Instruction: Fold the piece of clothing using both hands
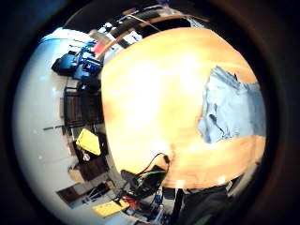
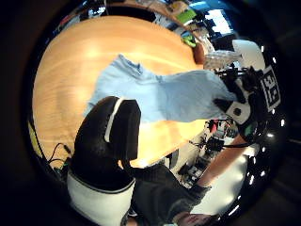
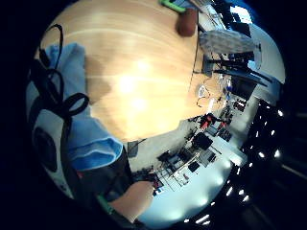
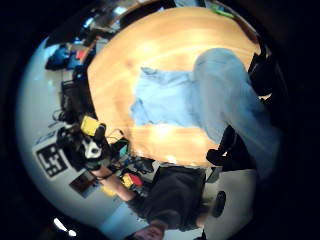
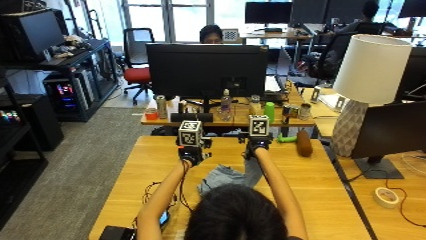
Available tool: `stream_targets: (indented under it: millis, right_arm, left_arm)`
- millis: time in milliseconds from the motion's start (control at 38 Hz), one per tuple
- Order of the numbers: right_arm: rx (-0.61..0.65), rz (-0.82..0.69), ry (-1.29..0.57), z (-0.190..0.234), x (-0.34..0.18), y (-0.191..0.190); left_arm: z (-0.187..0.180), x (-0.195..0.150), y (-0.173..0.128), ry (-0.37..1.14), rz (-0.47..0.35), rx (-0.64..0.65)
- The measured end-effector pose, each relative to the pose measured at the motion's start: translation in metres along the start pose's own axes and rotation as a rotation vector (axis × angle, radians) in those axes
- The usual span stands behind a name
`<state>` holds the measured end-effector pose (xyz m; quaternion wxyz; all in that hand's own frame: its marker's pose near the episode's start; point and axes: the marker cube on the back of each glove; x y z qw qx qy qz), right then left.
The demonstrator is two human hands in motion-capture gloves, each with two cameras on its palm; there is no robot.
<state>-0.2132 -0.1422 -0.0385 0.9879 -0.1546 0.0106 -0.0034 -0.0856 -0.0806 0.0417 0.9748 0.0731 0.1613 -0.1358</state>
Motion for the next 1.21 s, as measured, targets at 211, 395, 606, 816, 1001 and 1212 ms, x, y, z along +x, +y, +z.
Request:
stream_targets:
  millis: [211, 395, 606, 816, 1001, 1212]
  right_arm:
    - [-0.064, -0.071, -0.088, 0.017, -0.098, -0.021]
    - [-0.37, -0.031, -0.308, 0.087, -0.171, -0.036]
    - [-0.27, -0.214, -0.463, 0.081, -0.186, -0.03]
    - [0.23, -0.237, -0.403, -0.015, -0.126, -0.007]
    - [0.335, -0.314, -0.359, -0.052, -0.078, -0.018]
    - [0.413, -0.229, -0.29, -0.042, -0.024, -0.006]
  left_arm:
    - [-0.016, -0.054, 0.006, 0.032, -0.043, 0.014]
    - [-0.008, -0.084, 0.027, 0.037, -0.076, -0.027]
    - [-0.008, -0.102, 0.033, 0.026, -0.113, -0.067]
    - [-0.028, -0.099, 0.038, 0.017, -0.126, -0.036]
    - [-0.034, -0.087, 0.039, -0.024, -0.12, -0.04]
    - [-0.029, -0.066, 0.027, -0.032, -0.107, -0.049]
